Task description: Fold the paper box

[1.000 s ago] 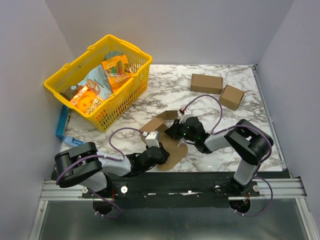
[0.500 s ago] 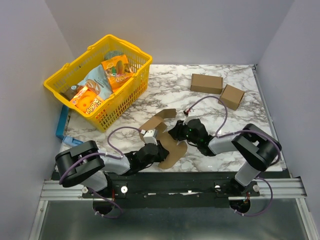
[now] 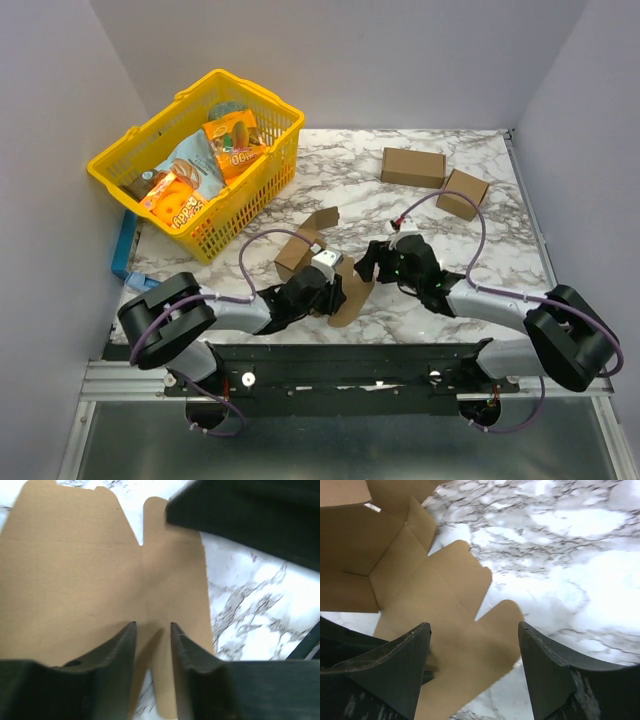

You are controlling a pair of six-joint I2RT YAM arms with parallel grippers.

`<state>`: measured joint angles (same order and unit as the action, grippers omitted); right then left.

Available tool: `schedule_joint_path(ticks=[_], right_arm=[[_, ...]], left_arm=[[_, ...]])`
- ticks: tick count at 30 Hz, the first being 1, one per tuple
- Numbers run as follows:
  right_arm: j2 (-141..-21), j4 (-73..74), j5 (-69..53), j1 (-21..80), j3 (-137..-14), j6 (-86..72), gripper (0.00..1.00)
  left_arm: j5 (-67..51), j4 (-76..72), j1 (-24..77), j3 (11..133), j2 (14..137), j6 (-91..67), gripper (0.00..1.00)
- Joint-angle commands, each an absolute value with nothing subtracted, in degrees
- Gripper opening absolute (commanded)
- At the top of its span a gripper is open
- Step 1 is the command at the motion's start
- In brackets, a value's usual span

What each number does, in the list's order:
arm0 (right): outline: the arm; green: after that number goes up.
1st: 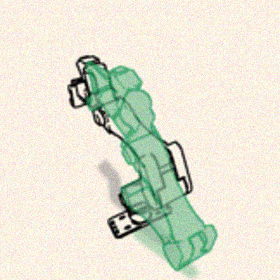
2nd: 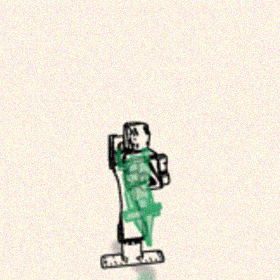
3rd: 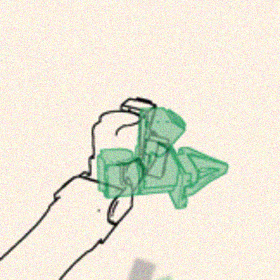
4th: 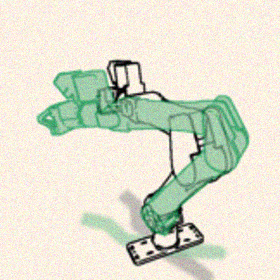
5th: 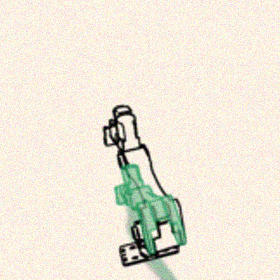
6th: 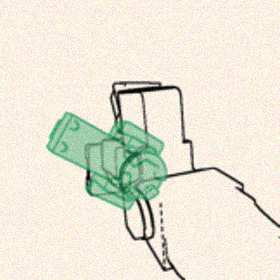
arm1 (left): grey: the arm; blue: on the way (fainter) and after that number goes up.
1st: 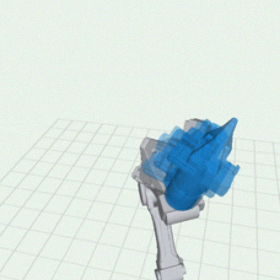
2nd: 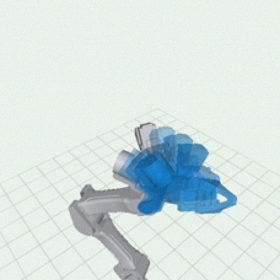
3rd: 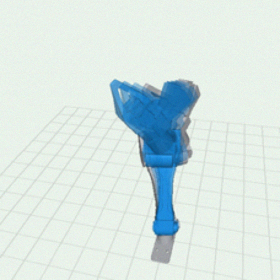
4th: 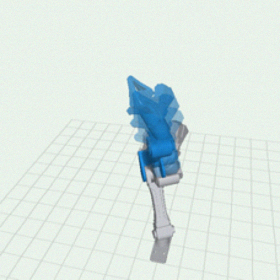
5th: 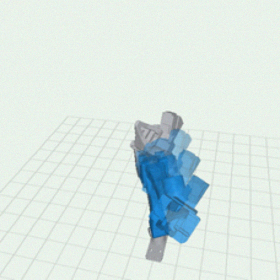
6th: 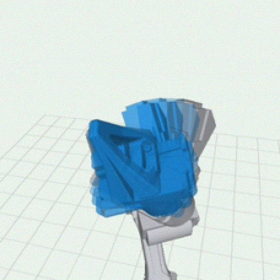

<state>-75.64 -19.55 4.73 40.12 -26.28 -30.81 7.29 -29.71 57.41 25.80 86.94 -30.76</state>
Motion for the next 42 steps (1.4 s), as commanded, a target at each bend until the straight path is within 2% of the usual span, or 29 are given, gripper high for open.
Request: schedule_joint_path(ticks=[1,4,9,16,21,26,29,33,42], right_arm=[[-71.5,-12.6,1.3,35.8,-31.5,-24.5,0.83],[-71.6,-9.2,-3.8,31.5,-37.4,-21.7,0.84],[-76.5,-4.1,-4.6,29.4,-47.9,-18.2,0.89],[-89.4,-4.0,-14.1,28.7,-62.8,-14.7,0.92],[-100.4,-3.4,-16.3,28.3,-74.2,-13.9,0.92],[-109.7,-1.6,-22.9,27.9,-84.0,-15.6,0.92],[-115.0,-0.2,-27.1,27.9,-88.8,-16.9,0.89],[-117.3,1.8,-31.1,27.8,-88.8,-18.7,0.88],[-114.7,0.5,-40.9,27.9,-76.1,-21.0,0.82]], left_arm=[[10.1,-18.3,57.2,26.3,77.3,-22.9,0.63],[13.6,-11.9,57.2,27.0,68.4,-23.7,0.82],[21.6,2.5,57.0,31.7,57.4,-26.5,0.99],[23.5,21.0,51.9,34.0,46.9,-44.6,0.99],[20.1,23.3,47.2,28.5,39.6,-54.6,0.99],[16.4,25.2,42.0,25.9,37.0,-55.2,0.95],[8.8,17.0,37.6,22.7,41.4,-52.3,0.94],[4.2,9.1,32.6,22.8,50.3,-47.3,0.85],[0.6,-5.8,30.1,28.6,66.3,-35.2,0.77]])
